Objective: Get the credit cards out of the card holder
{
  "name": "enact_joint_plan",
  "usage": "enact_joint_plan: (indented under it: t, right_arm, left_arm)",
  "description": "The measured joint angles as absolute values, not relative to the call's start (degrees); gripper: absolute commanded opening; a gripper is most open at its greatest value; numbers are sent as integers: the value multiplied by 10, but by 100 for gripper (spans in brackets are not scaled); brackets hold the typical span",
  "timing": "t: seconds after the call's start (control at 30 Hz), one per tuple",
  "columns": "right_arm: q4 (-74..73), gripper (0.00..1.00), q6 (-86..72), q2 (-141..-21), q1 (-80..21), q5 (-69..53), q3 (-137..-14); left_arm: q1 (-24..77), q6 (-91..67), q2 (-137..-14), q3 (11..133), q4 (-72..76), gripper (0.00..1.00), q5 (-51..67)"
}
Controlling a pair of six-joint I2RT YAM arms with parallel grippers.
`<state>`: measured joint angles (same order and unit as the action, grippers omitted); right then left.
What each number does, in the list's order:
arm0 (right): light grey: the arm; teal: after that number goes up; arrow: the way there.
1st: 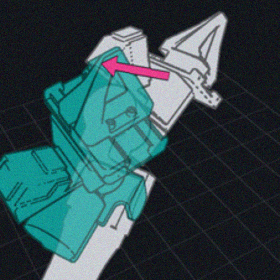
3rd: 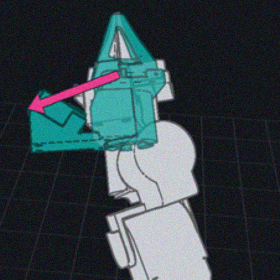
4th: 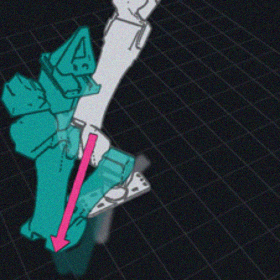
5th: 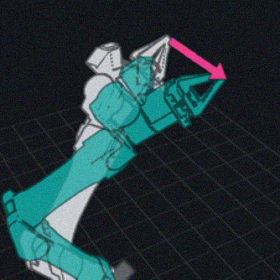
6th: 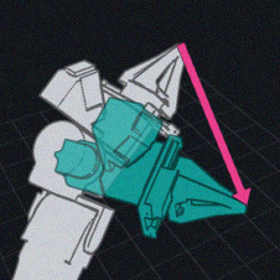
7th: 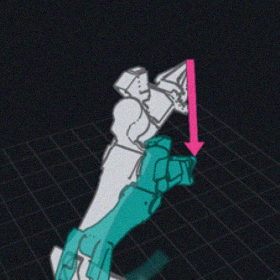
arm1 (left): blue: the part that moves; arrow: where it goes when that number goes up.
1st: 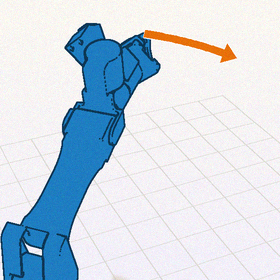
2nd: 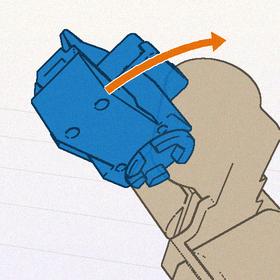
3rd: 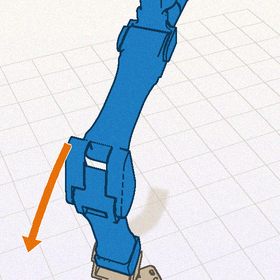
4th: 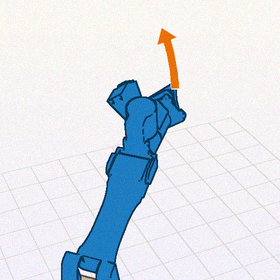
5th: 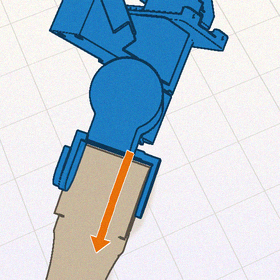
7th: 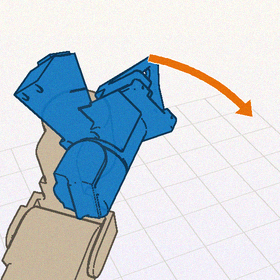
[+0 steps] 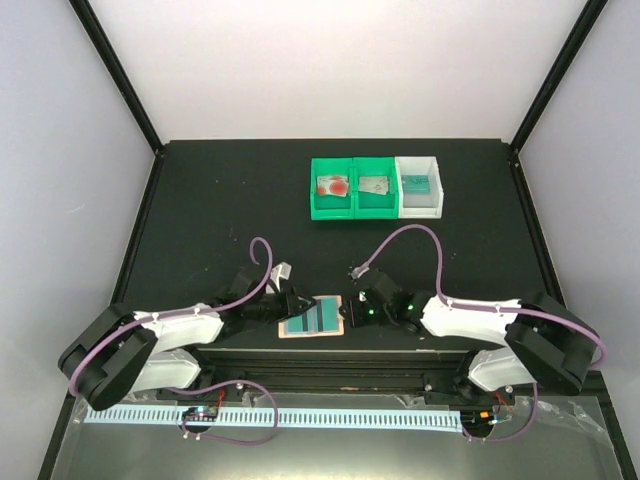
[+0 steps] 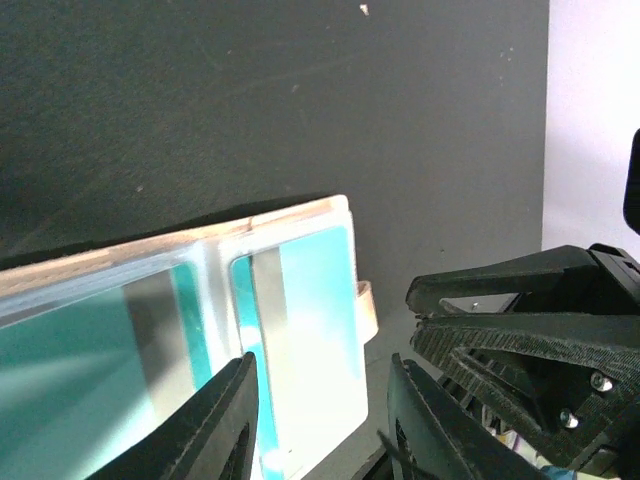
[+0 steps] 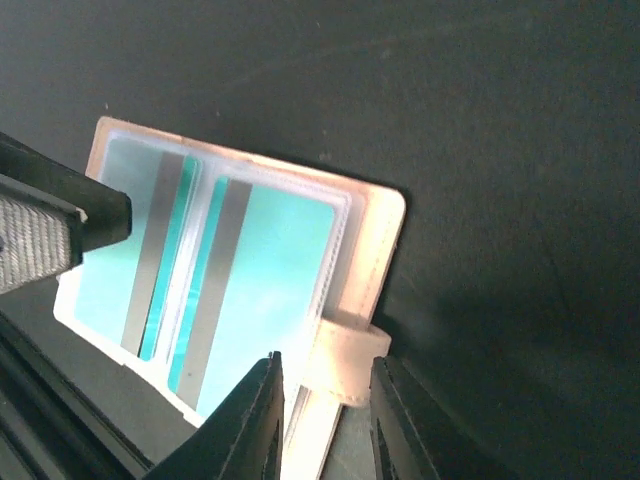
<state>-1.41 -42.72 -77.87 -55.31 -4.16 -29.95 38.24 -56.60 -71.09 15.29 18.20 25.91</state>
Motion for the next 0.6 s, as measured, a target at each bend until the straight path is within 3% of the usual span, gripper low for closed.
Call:
enact_joint_plan:
  t: [0.6]
  right_arm:
    - [39, 13, -469, -830, -569, -94, -282]
  left_arm:
    - [383, -566, -701, 121, 180, 42, 257]
